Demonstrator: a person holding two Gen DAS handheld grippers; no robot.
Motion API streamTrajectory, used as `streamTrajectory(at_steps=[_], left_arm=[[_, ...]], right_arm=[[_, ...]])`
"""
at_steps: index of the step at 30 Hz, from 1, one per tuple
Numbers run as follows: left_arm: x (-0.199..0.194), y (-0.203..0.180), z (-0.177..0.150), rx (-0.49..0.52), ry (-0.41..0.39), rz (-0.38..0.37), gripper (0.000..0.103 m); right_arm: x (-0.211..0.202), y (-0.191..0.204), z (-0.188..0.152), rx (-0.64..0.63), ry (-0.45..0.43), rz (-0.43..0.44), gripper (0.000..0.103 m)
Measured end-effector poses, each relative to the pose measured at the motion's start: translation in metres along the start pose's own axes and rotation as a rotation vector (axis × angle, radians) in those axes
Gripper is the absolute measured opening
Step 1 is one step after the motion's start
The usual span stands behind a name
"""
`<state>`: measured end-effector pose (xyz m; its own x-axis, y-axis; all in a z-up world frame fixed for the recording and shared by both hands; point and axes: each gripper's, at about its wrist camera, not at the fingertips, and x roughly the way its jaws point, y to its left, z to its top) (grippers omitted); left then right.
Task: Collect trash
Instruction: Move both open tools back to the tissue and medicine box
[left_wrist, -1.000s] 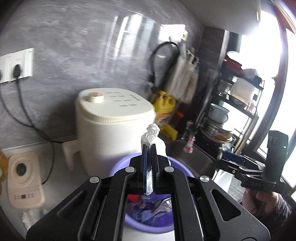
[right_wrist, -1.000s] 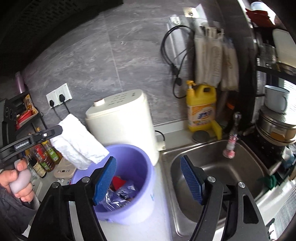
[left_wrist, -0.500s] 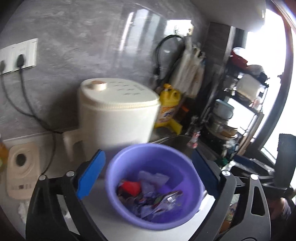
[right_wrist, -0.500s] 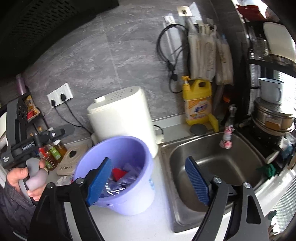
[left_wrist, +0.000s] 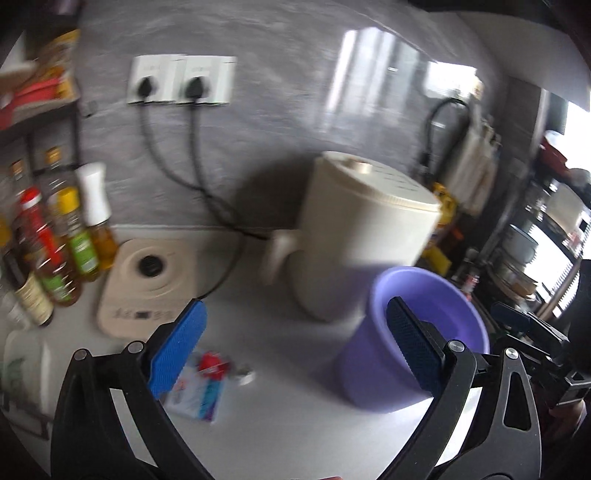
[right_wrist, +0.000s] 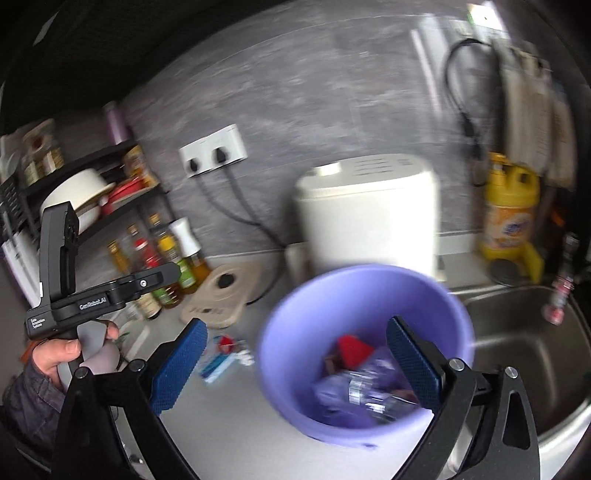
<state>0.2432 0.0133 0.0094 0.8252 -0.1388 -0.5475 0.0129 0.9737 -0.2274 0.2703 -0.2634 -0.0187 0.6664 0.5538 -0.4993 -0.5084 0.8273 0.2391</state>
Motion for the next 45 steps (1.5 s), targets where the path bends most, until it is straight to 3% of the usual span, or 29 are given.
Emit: streamTrajectory(at_steps=[8,22,27,32,45], left_arm=[[-0.030,0.044,-0.008,-0.053,-0.015,0.148,0.097],[-0.057,0.103,-0.037,-0.144,0.004,0.292,0.097],[-0.057,0.117,-0.045,-0.160,0.002,0.321,0.097],[-0.044,0.126,-0.054,-0.165,0.025,0.300,0.097],[0.036,0.166,-0.071,-0.200,0.135,0.242,0.095]], right_arm=[[0.045,0.052,-0.003,-0.085,0.073,0.170,0.094],[0.110,0.115,-0.016,-0.205,0.206,0.313,0.091],[0.136,0.123,-0.024,-0.206,0.257,0.317,0.089],[0.170,0.122,-0.029,-0.199,0.311,0.288,0.084],[0.239,0.101,-0.042,-0.166,0.439,0.196,0.075]])
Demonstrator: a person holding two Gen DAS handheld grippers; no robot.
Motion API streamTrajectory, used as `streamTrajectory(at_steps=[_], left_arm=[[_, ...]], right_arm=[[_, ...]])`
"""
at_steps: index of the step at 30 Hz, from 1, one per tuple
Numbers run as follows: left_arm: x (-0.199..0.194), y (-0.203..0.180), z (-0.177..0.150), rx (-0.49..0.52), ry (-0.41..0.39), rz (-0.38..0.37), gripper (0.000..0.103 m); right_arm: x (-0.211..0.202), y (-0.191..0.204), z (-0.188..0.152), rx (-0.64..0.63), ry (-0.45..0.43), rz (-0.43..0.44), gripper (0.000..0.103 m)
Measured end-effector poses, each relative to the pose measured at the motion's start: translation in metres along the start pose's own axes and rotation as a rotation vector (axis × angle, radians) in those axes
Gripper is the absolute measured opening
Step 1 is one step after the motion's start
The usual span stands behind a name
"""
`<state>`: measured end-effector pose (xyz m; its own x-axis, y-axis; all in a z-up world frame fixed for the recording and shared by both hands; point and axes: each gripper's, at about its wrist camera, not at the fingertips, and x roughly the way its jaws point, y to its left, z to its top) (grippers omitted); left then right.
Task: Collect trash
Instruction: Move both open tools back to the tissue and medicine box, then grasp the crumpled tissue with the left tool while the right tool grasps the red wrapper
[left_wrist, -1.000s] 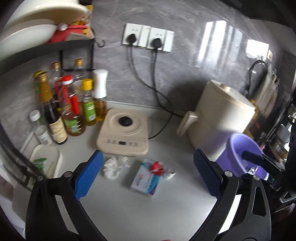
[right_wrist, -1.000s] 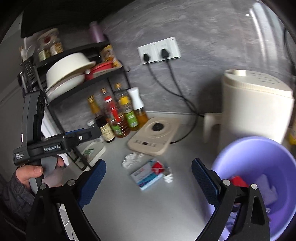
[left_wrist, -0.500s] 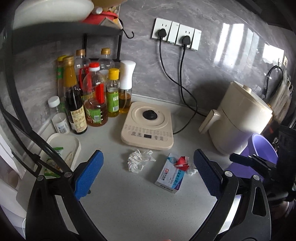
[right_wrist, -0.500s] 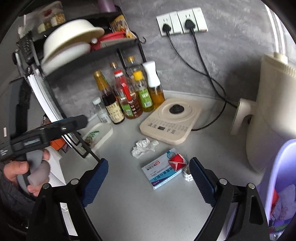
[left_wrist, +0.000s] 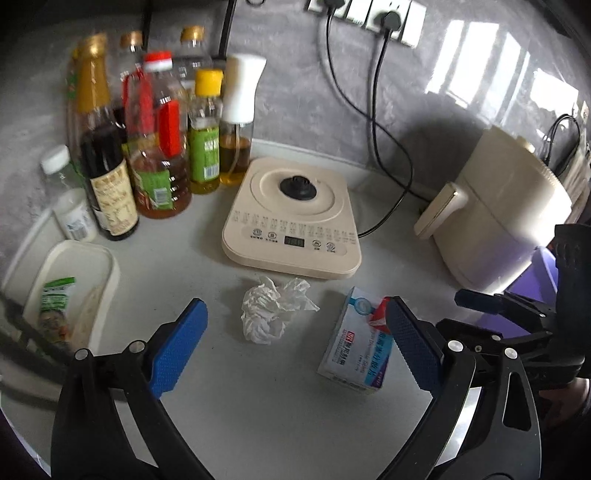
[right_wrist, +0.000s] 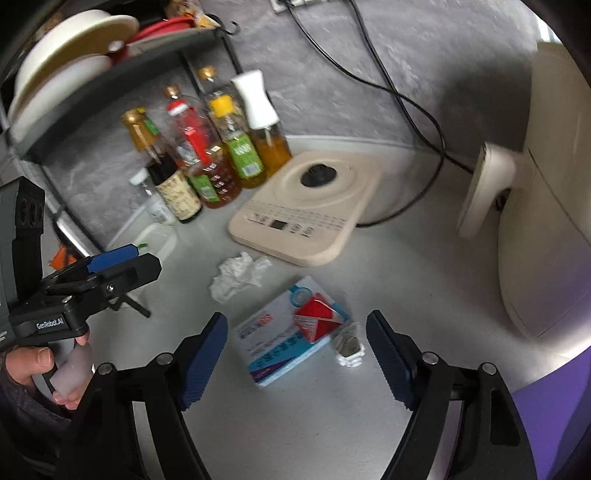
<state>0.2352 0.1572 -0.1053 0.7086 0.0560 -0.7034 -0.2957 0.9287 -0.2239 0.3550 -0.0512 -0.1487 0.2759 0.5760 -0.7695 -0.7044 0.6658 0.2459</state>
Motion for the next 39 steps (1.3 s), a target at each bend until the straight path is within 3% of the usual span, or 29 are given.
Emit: streamTrajectory(at_steps=[12,17,21,23,24,25,33,39], left_arm=[[0.066,0.026,-0.007,-0.019,0.110,-0.001,0.085],[0.087,0.032,-0.010,-0.012,0.143,0.005,0.084],[0.101,0.033,-0.013,0.003,0.166,0.032,0.055],[0.104,0.031,-0.012,0.029,0.174,0.038,0.035],[0.105,0.031,-0.011,0.027,0.185,0.032,0.018],[0.105,0.032,-0.010,0.016,0.195,0.025,0.015],[0.079,0.036,-0.010,-0.015,0.156,0.011,0.012],[0.054,0.031,-0.007,-0.025,0.112,0.014,0.012]], right_arm=[[0.024,-0.007,0.003,-0.003,0.046,-0.035,0.071],[0.037,0.005,0.015,-0.089,0.080,-0.056,0.071],[0.051,0.012,0.016,-0.141,0.125,-0.069,0.070],[0.058,0.010,0.016,-0.146,0.153,-0.075,0.070],[0.060,0.009,0.015,-0.149,0.164,-0.079,0.069],[0.062,0.009,0.014,-0.151,0.172,-0.080,0.067],[0.067,0.006,0.013,-0.157,0.184,-0.077,0.056],[0.065,0.013,0.015,-0.170,0.173,-0.055,0.026]])
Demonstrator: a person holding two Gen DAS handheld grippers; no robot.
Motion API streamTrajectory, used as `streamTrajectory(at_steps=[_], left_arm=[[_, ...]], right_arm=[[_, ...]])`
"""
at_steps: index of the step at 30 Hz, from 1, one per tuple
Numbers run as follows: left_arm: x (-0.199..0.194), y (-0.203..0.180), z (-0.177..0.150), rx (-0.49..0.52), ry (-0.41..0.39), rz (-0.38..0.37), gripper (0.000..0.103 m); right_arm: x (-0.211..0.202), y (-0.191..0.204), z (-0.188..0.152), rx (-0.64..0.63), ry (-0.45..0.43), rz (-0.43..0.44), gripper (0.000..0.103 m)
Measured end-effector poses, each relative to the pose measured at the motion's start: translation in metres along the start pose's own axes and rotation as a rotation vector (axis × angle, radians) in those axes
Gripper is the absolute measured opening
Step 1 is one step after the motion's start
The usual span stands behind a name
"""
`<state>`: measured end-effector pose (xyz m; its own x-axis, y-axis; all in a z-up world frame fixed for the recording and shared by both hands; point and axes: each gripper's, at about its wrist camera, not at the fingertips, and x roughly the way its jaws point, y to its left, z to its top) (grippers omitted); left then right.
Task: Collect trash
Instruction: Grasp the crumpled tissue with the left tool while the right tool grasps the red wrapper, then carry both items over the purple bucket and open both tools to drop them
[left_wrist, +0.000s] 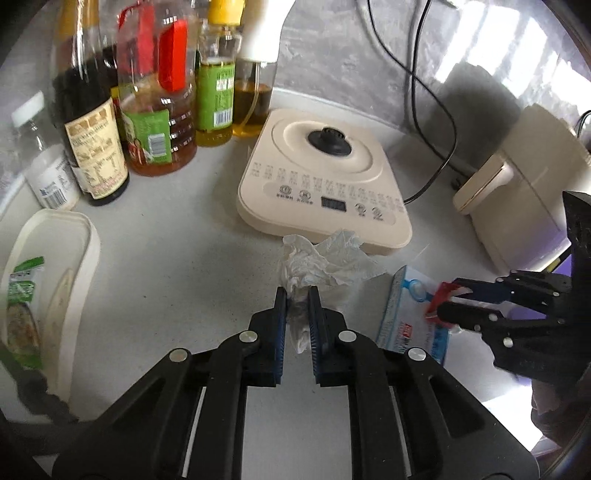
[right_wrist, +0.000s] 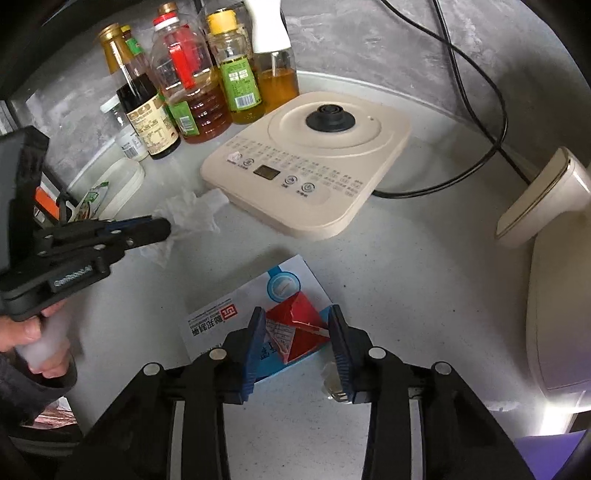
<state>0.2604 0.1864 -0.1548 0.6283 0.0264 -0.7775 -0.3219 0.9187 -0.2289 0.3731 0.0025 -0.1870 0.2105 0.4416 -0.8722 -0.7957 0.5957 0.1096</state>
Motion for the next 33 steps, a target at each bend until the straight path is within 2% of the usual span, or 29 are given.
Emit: streamTrajectory(at_steps=[1,2,3,9,13,17,18,19,20,21,27,28,30,31,33], left_arm=[[-0.005,-0.002,0.000,0.002,-0.008,0.001,0.012],[-0.009,-0.004,-0.001,0.003,-0.016,0.001,0.012],[-0.016,-0.006,-0.001,0.002,-0.030,-0.001,0.012],[-0.049,-0.020,-0.002,0.007,-0.095,-0.011,0.012],[-0.067,-0.027,-0.006,0.014,-0.121,-0.006,0.012],[-0.075,-0.029,-0.016,0.005,-0.119,0.009,0.012],[-0.077,-0.028,-0.018,0.001,-0.119,0.013,0.012],[-0.079,-0.026,-0.021,-0.005,-0.118,0.017,0.012],[-0.081,-0.025,-0.023,-0.010,-0.118,0.020,0.012],[-0.084,-0.023,-0.026,-0.017,-0.118,0.025,0.012],[-0.098,-0.014,-0.034,-0.049,-0.149,0.047,0.012],[-0.099,-0.012,-0.034,-0.058,-0.154,0.050,0.012],[-0.102,-0.009,-0.035,-0.073,-0.167,0.054,0.012],[-0.104,-0.009,-0.036,-0.078,-0.173,0.056,0.012],[-0.106,-0.009,-0.035,-0.086,-0.183,0.055,0.012]], right_arm=[[-0.004,0.001,0.001,0.001,-0.013,0.006,0.018],[-0.008,0.001,0.002,-0.001,-0.024,0.008,0.016],[-0.014,0.002,0.002,-0.004,-0.039,0.007,0.008],[-0.040,0.008,0.001,-0.015,-0.110,0.025,0.001],[-0.051,0.011,-0.003,-0.018,-0.124,0.032,0.002],[-0.043,0.014,-0.007,0.003,-0.084,0.050,0.007],[-0.041,0.017,-0.008,-0.002,-0.084,0.054,0.016],[-0.039,0.019,-0.008,-0.002,-0.086,0.056,0.035],[-0.037,0.020,-0.009,0.000,-0.089,0.054,0.042],[-0.034,0.021,-0.008,0.000,-0.087,0.045,0.044],[-0.004,0.020,-0.004,0.013,-0.009,0.021,0.030],[0.001,0.019,-0.005,0.005,0.004,0.020,0.019],[0.008,0.018,-0.006,-0.014,0.021,0.015,0.006],[0.006,0.018,-0.005,-0.017,0.013,0.011,0.002],[-0.003,0.017,-0.004,-0.027,-0.016,0.005,0.001]])
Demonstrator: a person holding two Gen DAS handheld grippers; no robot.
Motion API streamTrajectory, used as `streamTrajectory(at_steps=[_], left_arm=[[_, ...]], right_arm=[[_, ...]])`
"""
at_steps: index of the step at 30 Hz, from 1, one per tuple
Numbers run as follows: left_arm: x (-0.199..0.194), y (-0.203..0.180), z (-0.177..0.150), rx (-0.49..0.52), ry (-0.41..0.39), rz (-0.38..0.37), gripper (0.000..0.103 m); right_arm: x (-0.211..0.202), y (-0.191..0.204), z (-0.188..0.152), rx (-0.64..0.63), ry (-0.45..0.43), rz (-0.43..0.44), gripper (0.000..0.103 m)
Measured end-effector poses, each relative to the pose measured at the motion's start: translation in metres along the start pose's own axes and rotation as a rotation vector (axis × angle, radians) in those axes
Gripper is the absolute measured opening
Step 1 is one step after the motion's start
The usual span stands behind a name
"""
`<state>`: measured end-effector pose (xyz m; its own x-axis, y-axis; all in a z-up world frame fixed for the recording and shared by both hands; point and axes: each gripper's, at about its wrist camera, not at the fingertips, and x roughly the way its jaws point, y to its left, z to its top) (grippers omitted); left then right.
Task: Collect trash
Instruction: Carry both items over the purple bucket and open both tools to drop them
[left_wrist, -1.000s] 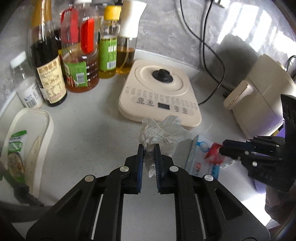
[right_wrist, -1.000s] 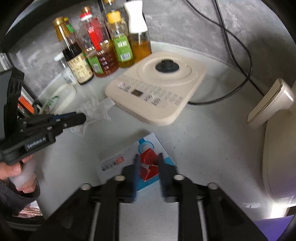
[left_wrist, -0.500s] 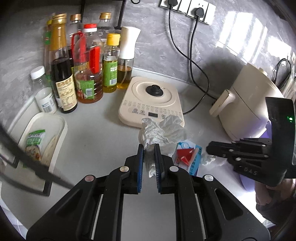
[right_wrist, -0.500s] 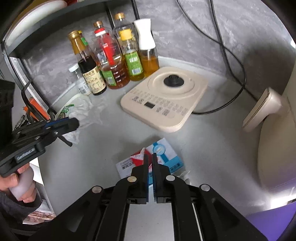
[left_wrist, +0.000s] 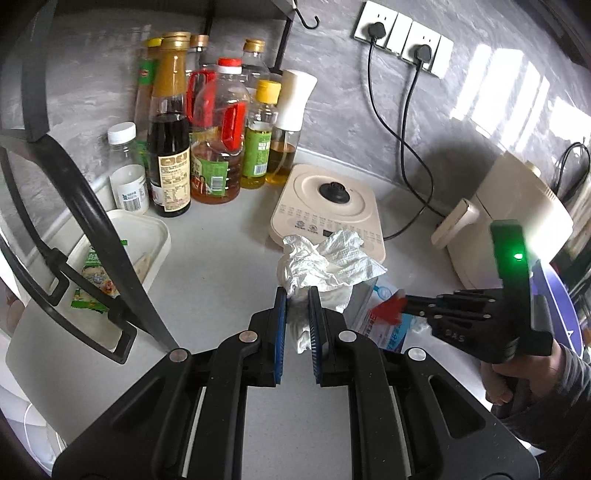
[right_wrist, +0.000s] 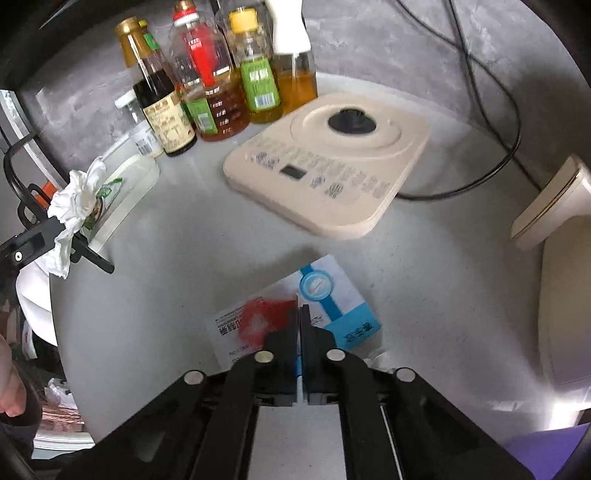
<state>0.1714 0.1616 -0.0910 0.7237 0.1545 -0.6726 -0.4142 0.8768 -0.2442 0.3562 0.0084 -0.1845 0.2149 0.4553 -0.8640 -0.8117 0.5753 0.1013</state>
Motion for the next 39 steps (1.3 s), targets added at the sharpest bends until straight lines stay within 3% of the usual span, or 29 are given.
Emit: streamTrajectory(at_steps=[11,24,39], left_arm=[[-0.025,-0.028,0.017,0.063,-0.044,-0.025,0.012],[-0.037,-0.092,0.040,0.175,-0.094,-0.148,0.012],[-0.024,-0.202,0.032,0.319,-0.072,-0.332,0.012]], right_arm=[[-0.110,-0.006,0.007,0.071,-0.213,0.070,0.001],[-0.223,-0.034,-0.013,0.147,-0.439,-0.022,0.001],[-0.282,-0.115,-0.090,0.338,-0.481,-0.210,0.002]])
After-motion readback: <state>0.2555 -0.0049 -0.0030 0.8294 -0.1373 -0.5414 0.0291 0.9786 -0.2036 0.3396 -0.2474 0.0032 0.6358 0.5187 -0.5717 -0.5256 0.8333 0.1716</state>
